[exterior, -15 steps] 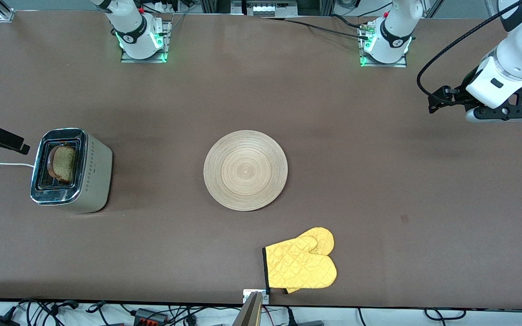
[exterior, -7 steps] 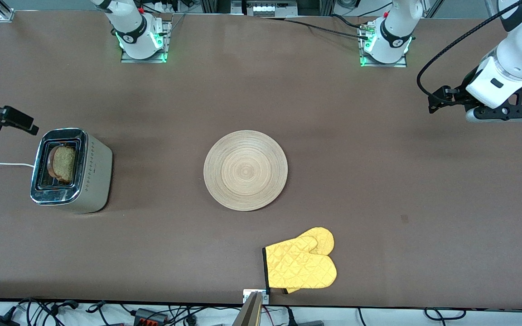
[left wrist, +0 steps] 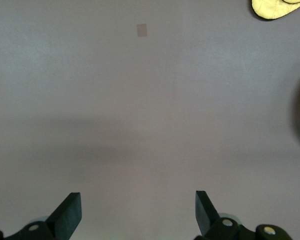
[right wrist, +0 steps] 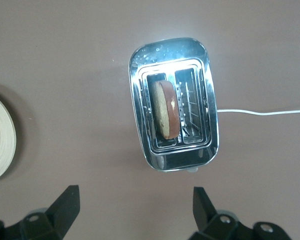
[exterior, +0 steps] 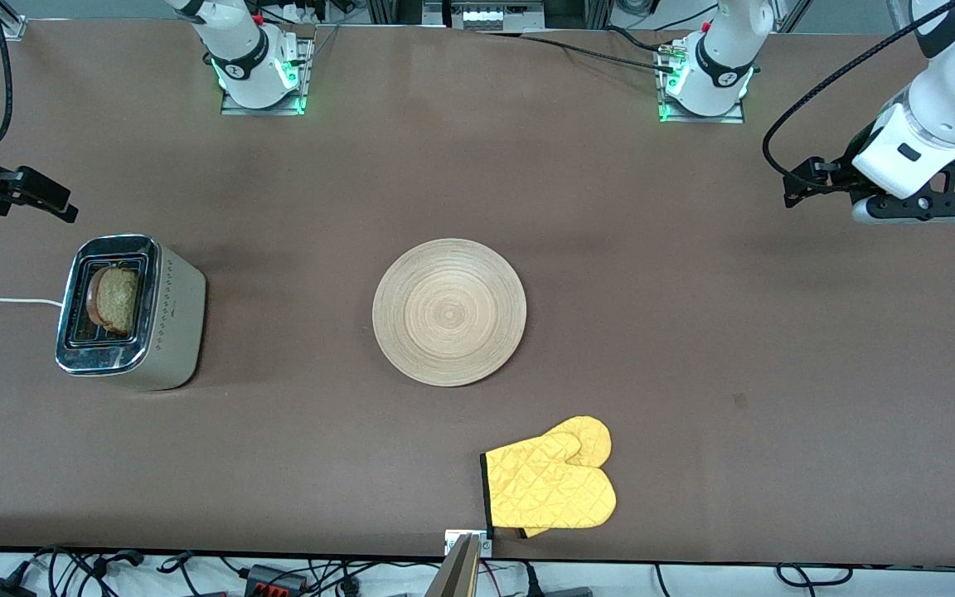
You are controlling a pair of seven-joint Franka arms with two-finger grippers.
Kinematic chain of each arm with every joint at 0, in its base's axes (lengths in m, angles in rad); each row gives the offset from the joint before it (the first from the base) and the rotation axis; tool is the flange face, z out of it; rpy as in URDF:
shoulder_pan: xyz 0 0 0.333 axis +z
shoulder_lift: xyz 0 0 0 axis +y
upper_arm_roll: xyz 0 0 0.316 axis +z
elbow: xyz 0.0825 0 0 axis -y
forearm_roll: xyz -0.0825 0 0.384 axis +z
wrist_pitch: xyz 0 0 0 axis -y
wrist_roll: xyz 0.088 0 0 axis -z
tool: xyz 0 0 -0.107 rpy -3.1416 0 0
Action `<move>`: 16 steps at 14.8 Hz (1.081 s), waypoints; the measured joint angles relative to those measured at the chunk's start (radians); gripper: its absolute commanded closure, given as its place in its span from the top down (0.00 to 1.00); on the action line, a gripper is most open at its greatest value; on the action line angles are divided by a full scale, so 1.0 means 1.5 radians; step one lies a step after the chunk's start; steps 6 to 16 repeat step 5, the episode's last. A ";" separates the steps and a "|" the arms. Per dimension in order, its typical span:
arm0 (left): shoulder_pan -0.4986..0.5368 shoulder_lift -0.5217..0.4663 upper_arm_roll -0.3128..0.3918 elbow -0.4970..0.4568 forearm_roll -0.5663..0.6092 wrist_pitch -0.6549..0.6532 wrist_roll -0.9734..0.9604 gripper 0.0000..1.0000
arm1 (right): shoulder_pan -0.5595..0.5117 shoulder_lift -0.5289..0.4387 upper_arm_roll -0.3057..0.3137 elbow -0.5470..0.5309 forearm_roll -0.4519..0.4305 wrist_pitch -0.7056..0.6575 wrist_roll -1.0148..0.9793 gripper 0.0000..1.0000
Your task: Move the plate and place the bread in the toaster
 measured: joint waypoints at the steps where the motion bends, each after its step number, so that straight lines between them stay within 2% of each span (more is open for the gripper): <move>1: 0.000 0.000 0.000 0.000 0.000 0.000 0.000 1.00 | 0.000 0.000 0.000 0.000 0.000 -0.001 0.000 1.00; 16: 0.000 0.000 0.000 0.000 0.000 0.000 0.000 1.00 | 0.000 0.000 0.000 0.000 0.000 -0.002 0.000 1.00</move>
